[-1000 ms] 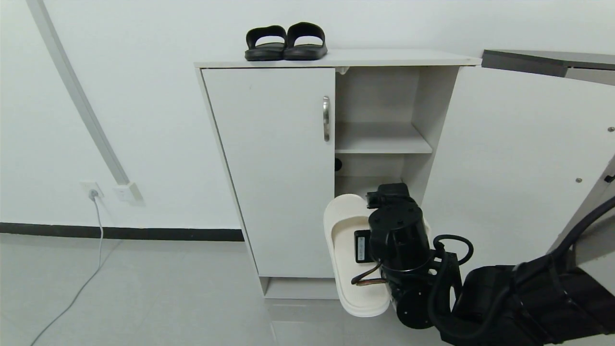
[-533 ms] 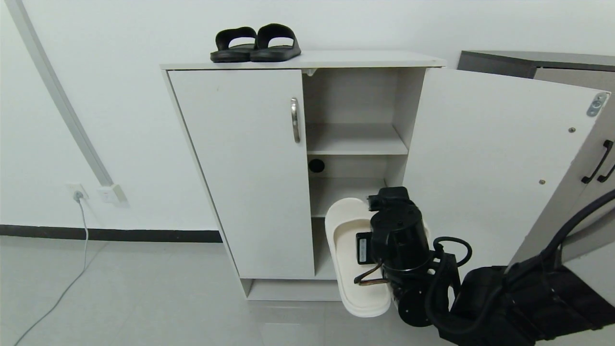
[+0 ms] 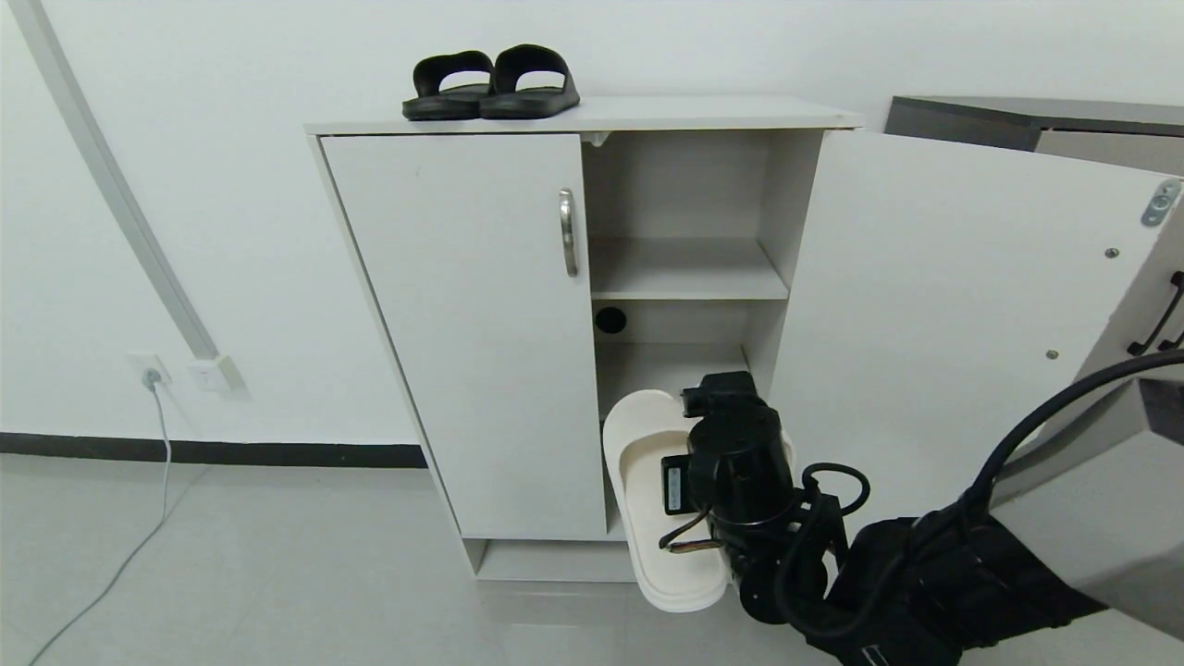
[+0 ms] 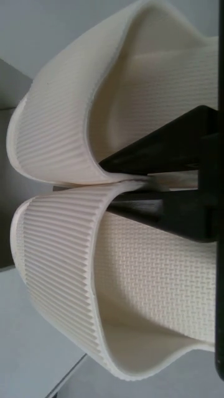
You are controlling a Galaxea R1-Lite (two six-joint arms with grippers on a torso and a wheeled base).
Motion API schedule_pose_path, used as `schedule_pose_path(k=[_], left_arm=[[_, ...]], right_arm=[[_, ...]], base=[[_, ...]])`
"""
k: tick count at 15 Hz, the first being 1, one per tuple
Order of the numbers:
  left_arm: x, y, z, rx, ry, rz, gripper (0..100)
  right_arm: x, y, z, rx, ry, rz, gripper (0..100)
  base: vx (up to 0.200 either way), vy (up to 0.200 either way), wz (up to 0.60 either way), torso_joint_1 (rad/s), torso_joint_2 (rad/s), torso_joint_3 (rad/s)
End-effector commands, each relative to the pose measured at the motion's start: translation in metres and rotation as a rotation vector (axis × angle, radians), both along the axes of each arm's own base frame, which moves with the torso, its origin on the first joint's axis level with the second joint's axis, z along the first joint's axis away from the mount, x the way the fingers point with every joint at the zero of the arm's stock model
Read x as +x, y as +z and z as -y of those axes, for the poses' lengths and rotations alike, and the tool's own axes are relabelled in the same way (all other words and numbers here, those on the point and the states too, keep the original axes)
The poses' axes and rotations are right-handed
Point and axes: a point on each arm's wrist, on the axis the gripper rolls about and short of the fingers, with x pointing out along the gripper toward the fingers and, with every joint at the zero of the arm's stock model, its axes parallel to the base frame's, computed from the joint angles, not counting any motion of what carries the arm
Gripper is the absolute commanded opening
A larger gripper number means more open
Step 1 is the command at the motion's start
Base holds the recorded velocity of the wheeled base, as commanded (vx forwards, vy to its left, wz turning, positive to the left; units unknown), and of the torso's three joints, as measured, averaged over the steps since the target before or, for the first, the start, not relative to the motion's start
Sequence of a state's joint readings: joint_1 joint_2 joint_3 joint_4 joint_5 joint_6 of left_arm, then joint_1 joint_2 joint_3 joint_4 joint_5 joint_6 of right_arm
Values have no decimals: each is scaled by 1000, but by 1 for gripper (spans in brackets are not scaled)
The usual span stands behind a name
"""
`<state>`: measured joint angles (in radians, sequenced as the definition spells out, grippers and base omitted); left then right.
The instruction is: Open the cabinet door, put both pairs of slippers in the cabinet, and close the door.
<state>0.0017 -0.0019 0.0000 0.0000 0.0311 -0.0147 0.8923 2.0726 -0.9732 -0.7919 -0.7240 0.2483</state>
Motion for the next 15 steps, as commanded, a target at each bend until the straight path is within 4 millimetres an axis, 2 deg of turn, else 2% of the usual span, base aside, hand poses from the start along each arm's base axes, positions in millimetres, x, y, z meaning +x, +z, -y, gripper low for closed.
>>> schedule_pose_path(k=[1, 7, 15], left_arm=[[0, 0, 0, 1, 1, -2, 0], [0, 0, 0, 1, -2, -2, 0], [0, 0, 0, 1, -4, -3, 0]], right_arm=[[6, -11, -4, -15, -6, -12, 0], [9, -16, -6, -23, -9, -19, 0], [9, -16, -6, -23, -9, -19, 0]], base=[[0, 0, 0, 0, 0, 0], [0, 0, 0, 0, 0, 0], [0, 0, 0, 2, 2, -179]])
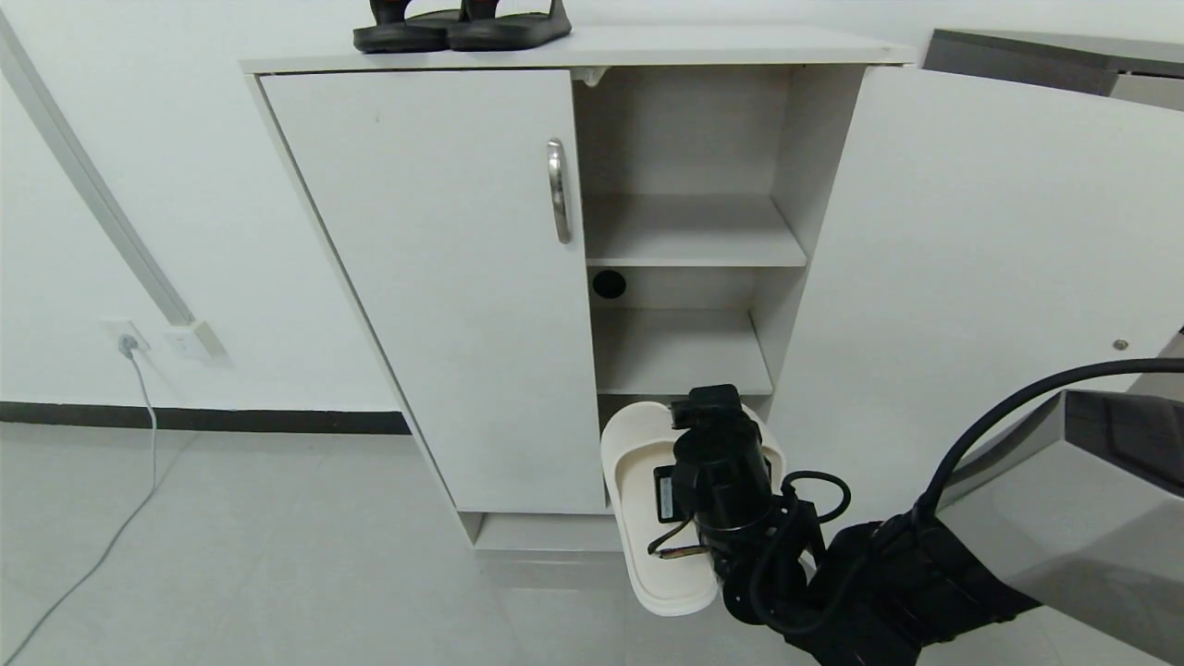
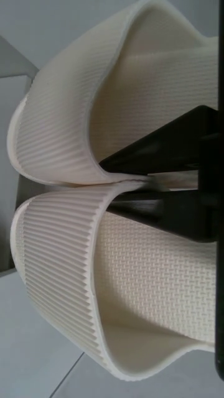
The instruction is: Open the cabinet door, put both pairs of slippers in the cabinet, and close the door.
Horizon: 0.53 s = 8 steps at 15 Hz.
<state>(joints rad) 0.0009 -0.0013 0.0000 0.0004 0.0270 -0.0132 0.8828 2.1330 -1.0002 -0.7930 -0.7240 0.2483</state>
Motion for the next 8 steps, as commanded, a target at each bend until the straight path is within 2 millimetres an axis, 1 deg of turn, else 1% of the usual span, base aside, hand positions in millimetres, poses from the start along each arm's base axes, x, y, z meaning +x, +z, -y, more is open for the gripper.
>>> schedule_pose_path(k=[1, 3, 4, 6, 8], left_arm=[[0, 0, 0, -1, 1, -1, 0], [0, 0, 0, -1, 3, -1, 0], [0, 0, 0, -1, 3, -1, 0], [0, 0, 0, -1, 3, -1, 0], [0, 0, 0, -1, 3, -1, 0]], right_arm=[[0, 1, 0, 2, -1, 1, 0], [0, 1, 0, 2, 1, 1, 0], [0, -2, 0, -4, 0, -5, 0], [2, -9, -1, -14, -3, -16, 0], [9, -19, 1, -21, -20, -22, 0]], base=[[0, 0, 0, 2, 2, -193], [0, 0, 0, 0, 2, -208], [0, 0, 0, 7, 7, -129], [0, 0, 0, 0, 0, 0], [0, 0, 0, 0, 0, 0]])
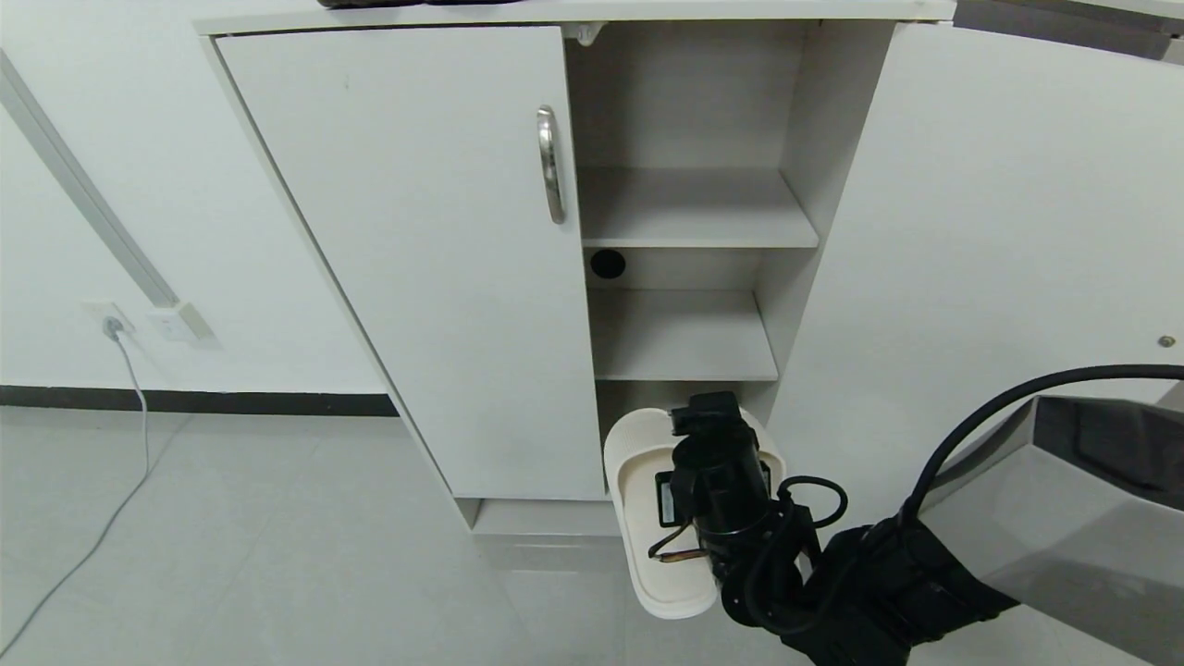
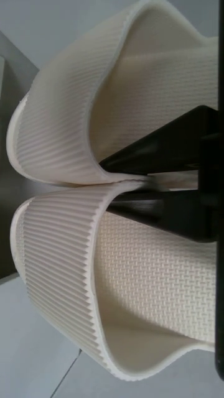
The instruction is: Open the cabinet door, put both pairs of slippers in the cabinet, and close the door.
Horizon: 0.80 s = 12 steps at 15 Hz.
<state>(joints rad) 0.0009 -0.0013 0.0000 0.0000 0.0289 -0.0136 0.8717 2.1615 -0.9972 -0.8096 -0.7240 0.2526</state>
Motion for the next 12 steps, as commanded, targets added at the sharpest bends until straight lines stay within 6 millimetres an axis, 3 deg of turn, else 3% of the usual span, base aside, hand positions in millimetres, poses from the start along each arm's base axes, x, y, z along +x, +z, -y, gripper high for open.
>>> schedule_pose_path(k=[1, 12], left_arm=[[0, 0, 0, 0, 1, -1, 0], [0, 0, 0, 0, 1, -1, 0]], right_arm=[[9, -14, 1, -13, -18, -7, 0], [25, -6, 4, 29, -29, 205, 0]], base=[[0, 0, 0, 0, 0, 0], [0, 0, 0, 0, 0, 0]])
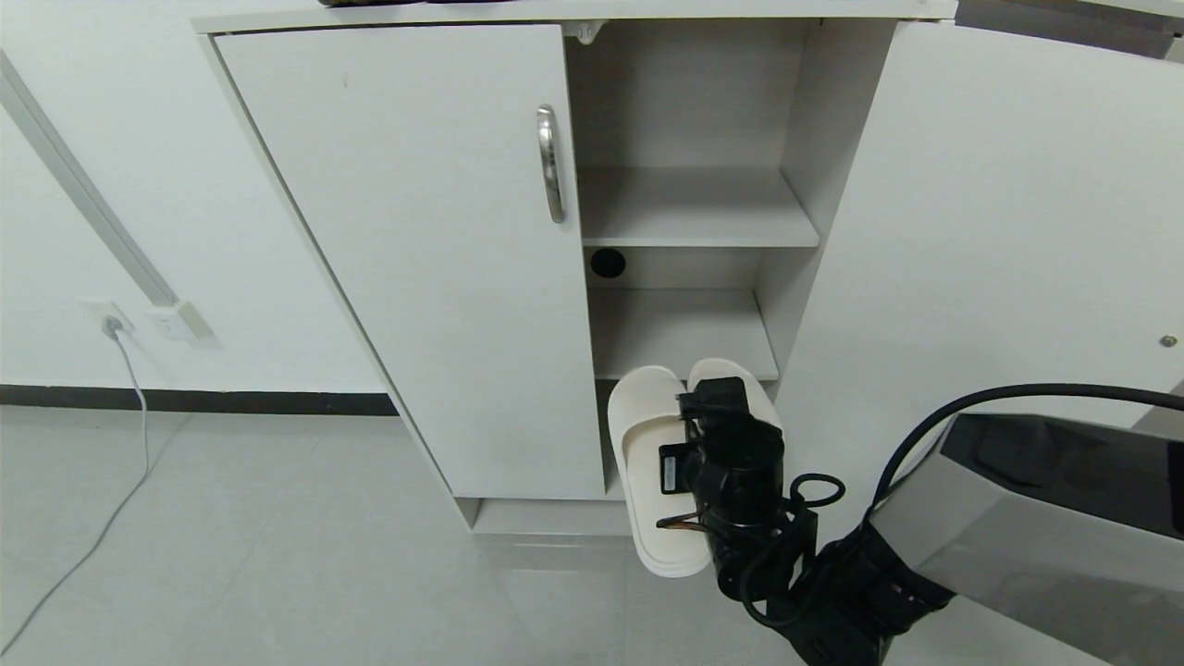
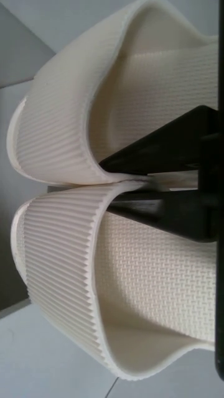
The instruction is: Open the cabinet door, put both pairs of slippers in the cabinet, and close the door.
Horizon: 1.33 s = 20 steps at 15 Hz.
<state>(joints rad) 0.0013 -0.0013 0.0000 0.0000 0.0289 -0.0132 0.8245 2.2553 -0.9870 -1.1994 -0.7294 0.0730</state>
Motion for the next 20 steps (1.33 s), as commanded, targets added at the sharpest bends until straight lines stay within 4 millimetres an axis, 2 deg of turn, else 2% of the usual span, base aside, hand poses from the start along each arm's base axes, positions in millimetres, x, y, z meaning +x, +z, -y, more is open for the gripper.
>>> schedule_pose_path(k=[1, 8, 16, 20], left_arm=[[0, 0, 0, -1, 0, -1, 0], [0, 0, 0, 1, -3, -3, 0], [0, 0, 0, 1, -4, -1, 0], [0, 0, 0, 1, -1, -3, 0]], right_arm=[[3, -2, 3, -2, -11, 2, 0], [12, -7, 11, -26, -62, -16, 0], [12, -7, 10, -26, -59, -16, 0], [18, -19, 3, -42, -53, -21, 0]], base=[[0, 0, 0, 0, 0, 0], [0, 0, 0, 0, 0, 0], [200, 0, 0, 2, 2, 4], [150, 0, 0, 3, 3, 2]])
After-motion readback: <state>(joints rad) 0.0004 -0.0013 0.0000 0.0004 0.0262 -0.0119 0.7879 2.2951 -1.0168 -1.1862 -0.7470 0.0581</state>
